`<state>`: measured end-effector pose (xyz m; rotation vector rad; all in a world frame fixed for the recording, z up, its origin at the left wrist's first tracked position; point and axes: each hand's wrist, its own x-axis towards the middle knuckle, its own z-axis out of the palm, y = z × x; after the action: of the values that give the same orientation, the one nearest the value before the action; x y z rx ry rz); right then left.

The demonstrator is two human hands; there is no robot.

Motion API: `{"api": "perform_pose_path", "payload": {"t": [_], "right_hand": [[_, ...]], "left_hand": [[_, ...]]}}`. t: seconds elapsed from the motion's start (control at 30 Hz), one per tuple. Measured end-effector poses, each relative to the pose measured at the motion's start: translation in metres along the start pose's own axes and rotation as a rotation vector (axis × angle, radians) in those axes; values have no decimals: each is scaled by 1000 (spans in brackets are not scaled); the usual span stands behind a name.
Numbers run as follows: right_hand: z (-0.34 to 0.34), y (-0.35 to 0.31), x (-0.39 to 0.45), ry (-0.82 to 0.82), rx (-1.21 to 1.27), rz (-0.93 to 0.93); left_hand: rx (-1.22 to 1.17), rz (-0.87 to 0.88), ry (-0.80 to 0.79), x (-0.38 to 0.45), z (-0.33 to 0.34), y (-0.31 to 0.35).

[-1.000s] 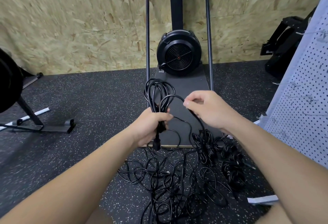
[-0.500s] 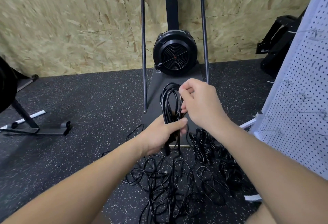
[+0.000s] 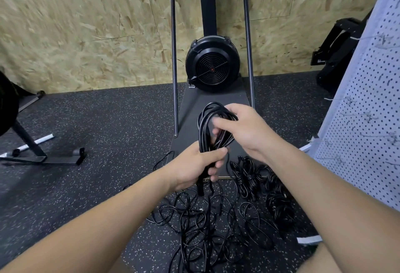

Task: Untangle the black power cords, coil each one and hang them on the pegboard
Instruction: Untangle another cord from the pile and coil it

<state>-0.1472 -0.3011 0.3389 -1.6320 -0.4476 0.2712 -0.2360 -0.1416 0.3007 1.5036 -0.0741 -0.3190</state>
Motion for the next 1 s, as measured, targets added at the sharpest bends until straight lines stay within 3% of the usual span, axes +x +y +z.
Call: {"api": "perform_pose_path", "payload": {"t": [0.2, 0.4, 0.57, 0.7, 1.0], "right_hand": [[-11, -11, 0, -229, 315, 151], [-1, -23, -2, -127, 424, 138], [0, -13, 0, -112, 399, 128], [1, -4, -1, -144, 286, 77], [21, 33, -6, -453, 35, 362]], "left_hand": [[-196, -52, -166, -7, -9, 10], [-196, -77, -267, -5, -5, 10], [-179, -109, -140, -3, -1, 6], [-219, -31, 16, 2, -7, 4], [-412, 201, 323, 23, -39, 23]]}}
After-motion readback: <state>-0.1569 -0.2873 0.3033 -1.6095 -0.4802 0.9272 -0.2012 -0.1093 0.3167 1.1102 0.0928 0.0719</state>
